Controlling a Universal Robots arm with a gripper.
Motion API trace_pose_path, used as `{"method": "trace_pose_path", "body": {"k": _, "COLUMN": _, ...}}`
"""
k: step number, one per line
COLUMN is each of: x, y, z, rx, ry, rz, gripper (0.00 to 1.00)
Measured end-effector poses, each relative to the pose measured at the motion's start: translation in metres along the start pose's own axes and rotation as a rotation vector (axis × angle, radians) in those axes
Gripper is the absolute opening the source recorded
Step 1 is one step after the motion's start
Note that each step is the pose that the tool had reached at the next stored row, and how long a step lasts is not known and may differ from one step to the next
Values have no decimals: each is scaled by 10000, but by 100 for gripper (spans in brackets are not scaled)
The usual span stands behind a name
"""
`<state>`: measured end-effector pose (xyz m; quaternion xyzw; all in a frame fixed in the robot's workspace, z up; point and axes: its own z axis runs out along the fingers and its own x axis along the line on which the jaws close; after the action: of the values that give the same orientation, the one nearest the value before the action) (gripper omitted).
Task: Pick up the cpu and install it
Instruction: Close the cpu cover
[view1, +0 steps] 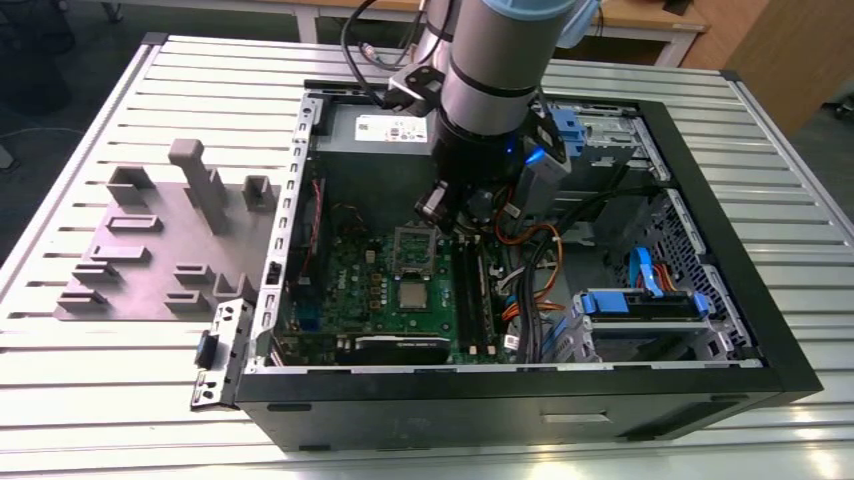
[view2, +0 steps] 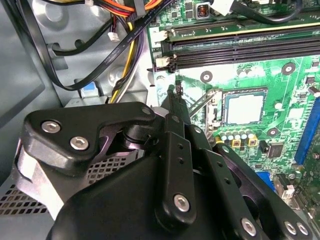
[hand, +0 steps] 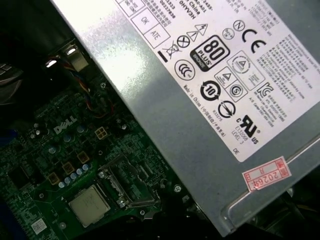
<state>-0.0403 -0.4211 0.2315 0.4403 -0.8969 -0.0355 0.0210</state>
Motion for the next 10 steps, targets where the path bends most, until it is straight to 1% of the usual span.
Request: {"method": "trace_pose_path", "body": {"k": 10, "x": 12, "y": 17, "z": -48, "rx": 23, "ry": 29, "rz": 3, "gripper": 11}}
